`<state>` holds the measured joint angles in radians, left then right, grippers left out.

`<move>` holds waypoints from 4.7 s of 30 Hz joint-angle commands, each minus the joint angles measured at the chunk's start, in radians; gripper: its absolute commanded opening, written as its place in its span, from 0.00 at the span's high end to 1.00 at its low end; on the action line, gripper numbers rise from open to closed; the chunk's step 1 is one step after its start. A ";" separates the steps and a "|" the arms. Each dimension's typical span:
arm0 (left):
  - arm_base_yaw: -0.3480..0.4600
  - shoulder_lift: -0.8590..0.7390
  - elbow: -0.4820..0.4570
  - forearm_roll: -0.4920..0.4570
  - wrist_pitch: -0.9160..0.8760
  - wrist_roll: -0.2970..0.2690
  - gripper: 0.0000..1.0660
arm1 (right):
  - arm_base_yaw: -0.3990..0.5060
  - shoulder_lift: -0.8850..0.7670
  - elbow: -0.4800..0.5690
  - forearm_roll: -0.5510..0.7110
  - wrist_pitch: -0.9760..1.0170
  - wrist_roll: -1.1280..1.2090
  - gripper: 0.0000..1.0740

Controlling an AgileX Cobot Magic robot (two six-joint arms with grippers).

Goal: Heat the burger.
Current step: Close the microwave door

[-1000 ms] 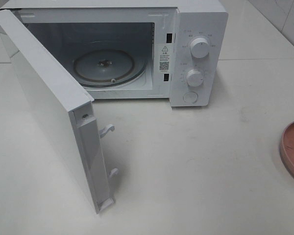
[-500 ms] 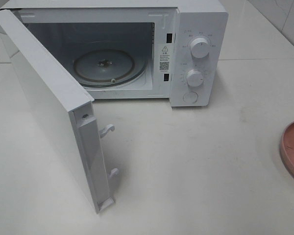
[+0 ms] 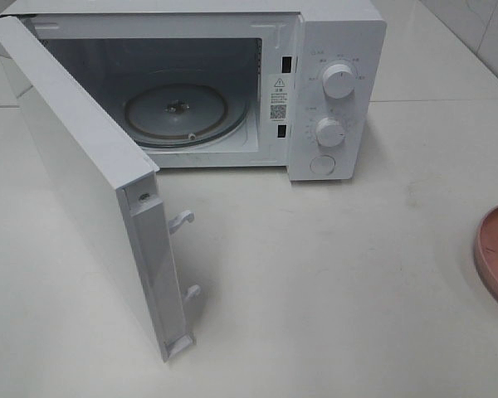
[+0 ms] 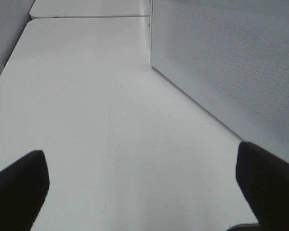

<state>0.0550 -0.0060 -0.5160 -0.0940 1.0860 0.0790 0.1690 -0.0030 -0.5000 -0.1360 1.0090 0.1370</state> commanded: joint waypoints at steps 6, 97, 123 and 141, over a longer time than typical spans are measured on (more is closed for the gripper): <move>0.003 -0.003 -0.001 -0.004 -0.013 -0.001 0.08 | -0.005 -0.033 0.000 -0.003 -0.011 -0.014 0.29; -0.537 1.522 0.047 0.106 -1.842 -0.193 1.00 | -0.005 -0.033 0.000 -0.003 -0.011 -0.014 0.29; -0.737 1.835 -0.364 -0.248 -1.778 0.051 1.00 | -0.005 -0.033 0.000 -0.003 -0.011 -0.014 0.30; -0.710 1.985 -0.643 -0.278 -1.643 0.056 1.00 | -0.005 -0.033 0.000 -0.003 -0.011 -0.014 0.30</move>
<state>-0.6920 1.9650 -1.1060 -0.3250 -0.5240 0.1330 0.1690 -0.0030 -0.5000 -0.1350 1.0090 0.1340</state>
